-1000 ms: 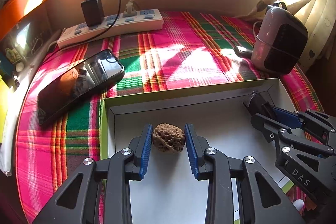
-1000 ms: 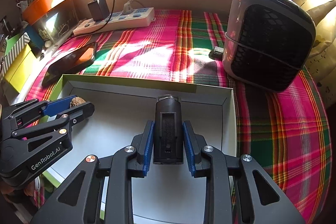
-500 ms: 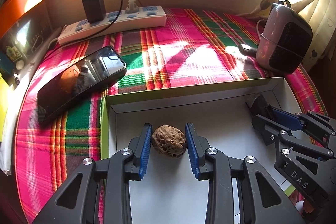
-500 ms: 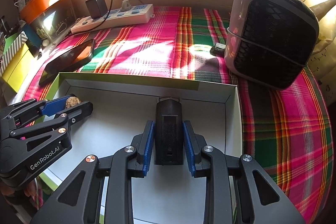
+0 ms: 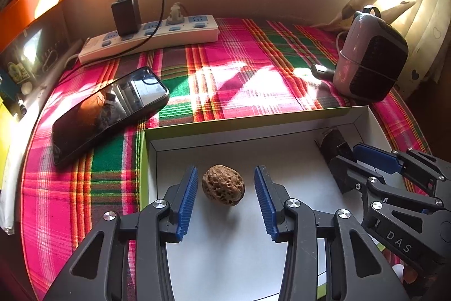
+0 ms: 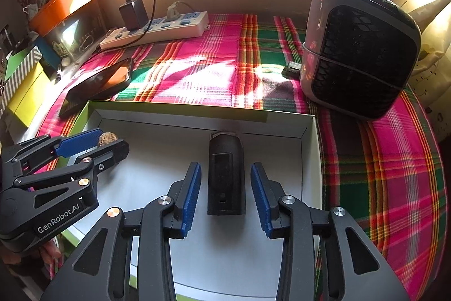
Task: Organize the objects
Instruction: 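Carry both into the tray and open both tools to release them, then withdraw both tools and approach the white-green container and white knob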
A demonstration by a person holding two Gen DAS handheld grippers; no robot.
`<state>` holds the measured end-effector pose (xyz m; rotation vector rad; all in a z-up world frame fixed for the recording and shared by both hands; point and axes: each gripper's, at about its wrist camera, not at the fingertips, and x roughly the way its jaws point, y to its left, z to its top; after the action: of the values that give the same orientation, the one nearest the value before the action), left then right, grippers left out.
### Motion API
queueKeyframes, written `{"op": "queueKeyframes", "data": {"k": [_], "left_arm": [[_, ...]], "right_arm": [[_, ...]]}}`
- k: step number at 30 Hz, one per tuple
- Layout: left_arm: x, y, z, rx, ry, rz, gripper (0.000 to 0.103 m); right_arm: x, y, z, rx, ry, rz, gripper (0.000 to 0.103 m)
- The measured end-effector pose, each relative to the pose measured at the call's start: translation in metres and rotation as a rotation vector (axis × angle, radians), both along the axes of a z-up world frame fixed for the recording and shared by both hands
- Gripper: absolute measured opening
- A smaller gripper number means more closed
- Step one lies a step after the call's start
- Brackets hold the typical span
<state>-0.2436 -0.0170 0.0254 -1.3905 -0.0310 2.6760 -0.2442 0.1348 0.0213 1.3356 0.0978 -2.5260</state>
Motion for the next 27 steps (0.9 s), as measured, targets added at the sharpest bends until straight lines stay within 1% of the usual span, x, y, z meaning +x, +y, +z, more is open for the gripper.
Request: {"op": "queueKeyframes", "data": {"k": [2,5,10,14,18,27], "left_arm": [[0.005,-0.002,0.004,0.008,0.009,0.004,0.041],[0.015,-0.005,0.011,0.024,0.028,0.003,0.042],[0.033,-0.014,0.022,0.016,0.060,0.021,0.043],[0.049,-0.019,0.028,-0.006,0.088,0.025,0.043],[0.062,-0.024,0.031,0.019,0.094,0.026,0.043],[0.092,-0.036,0.035,0.021,0.123,0.033,0.043]], "right_arm": [[0.004,0.001,0.004,0.005,0.016,0.002,0.039],[0.011,0.003,0.010,0.006,0.037,0.004,0.043],[0.027,0.010,0.019,-0.004,0.060,0.003,0.043],[0.038,0.017,0.023,-0.006,0.073,-0.001,0.043],[0.049,0.023,0.026,-0.014,0.083,-0.006,0.043],[0.076,0.038,0.031,-0.021,0.113,-0.003,0.043]]}}
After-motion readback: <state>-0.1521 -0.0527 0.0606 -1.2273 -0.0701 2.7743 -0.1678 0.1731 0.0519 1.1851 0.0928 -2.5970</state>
